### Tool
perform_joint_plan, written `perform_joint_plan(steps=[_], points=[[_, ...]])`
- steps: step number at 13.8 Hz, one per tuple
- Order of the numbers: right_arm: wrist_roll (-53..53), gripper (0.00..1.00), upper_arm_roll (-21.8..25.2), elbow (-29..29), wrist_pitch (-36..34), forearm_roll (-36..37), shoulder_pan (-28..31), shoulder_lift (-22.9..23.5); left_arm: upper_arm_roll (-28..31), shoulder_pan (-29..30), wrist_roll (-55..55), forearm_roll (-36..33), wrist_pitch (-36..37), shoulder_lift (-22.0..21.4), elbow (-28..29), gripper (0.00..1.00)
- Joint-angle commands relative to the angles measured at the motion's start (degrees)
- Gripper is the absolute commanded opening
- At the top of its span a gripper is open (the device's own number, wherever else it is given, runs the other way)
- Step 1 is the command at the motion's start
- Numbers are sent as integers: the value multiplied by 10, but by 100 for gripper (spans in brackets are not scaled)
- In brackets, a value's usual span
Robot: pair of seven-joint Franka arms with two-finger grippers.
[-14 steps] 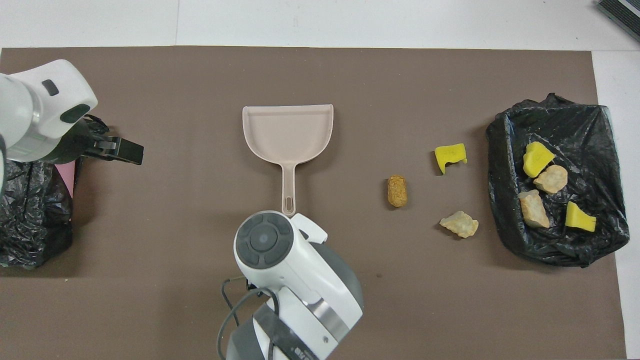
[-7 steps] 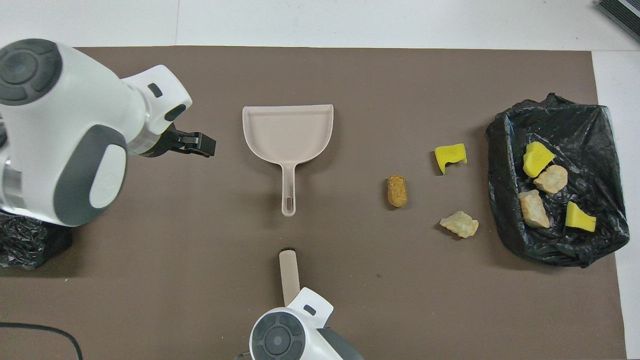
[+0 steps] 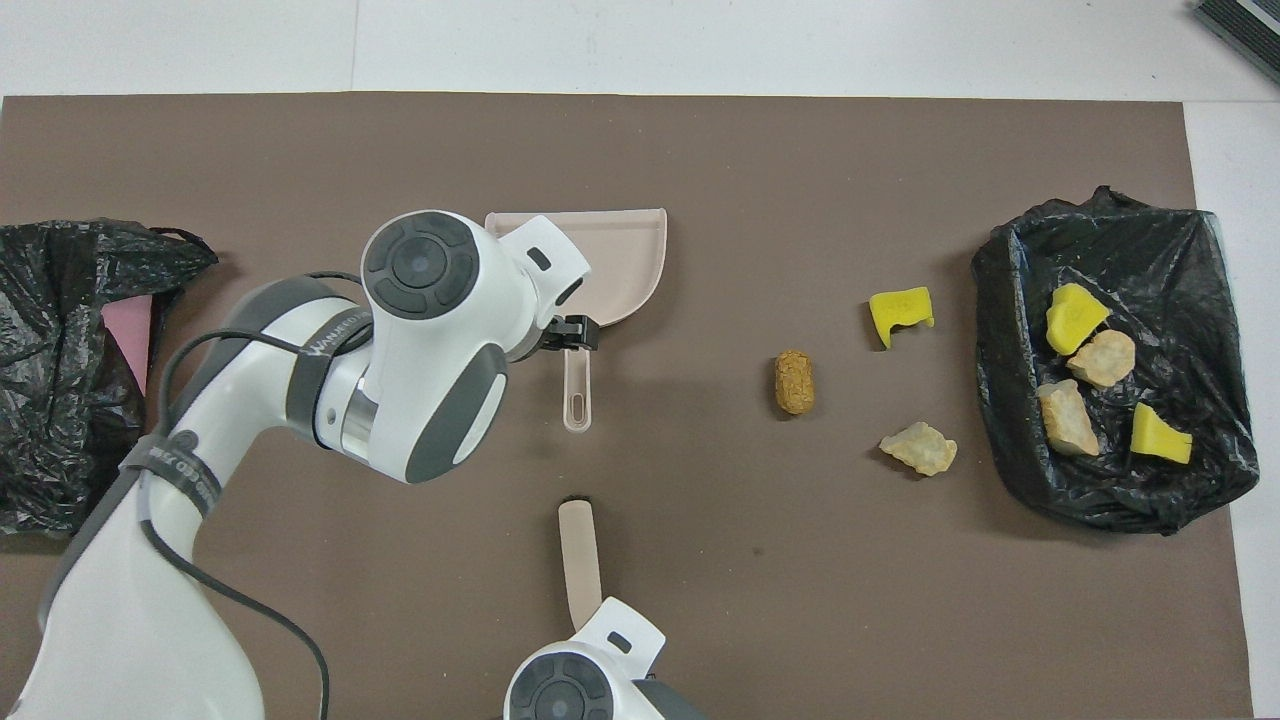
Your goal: Sweep and dump trash in bin
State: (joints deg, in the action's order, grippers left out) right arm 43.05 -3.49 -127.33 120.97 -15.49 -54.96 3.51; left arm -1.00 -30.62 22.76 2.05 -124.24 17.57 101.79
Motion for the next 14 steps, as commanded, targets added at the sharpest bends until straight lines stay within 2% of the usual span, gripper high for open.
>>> perform_joint_plan(steps=[1,4,5,7,8,9,14], points=[[36,0,-1,-12,4,-15,-1,-16,11,-26,14,-1,-30,-9,38,100],[55,0,-3,-12,-7,-15,-1,-17,11,-49,43,-2,-40,13,38,100],[101,0,-3,-12,-8,-13,-1,-19,12,-51,53,-3,-36,14,36,96],[144,0,-3,-16,-46,5,-11,-32,12,-51,54,-6,-37,17,31,73],[166,0,-3,-17,-75,32,-13,-39,13,-51,54,-14,-37,19,29,29],[188,0,-3,-24,-97,57,-11,-57,11,-43,47,-28,-47,19,29,0],[161,0,-3,-149,-165,88,69,-233,15,-37,35,-41,-51,16,12,0]])
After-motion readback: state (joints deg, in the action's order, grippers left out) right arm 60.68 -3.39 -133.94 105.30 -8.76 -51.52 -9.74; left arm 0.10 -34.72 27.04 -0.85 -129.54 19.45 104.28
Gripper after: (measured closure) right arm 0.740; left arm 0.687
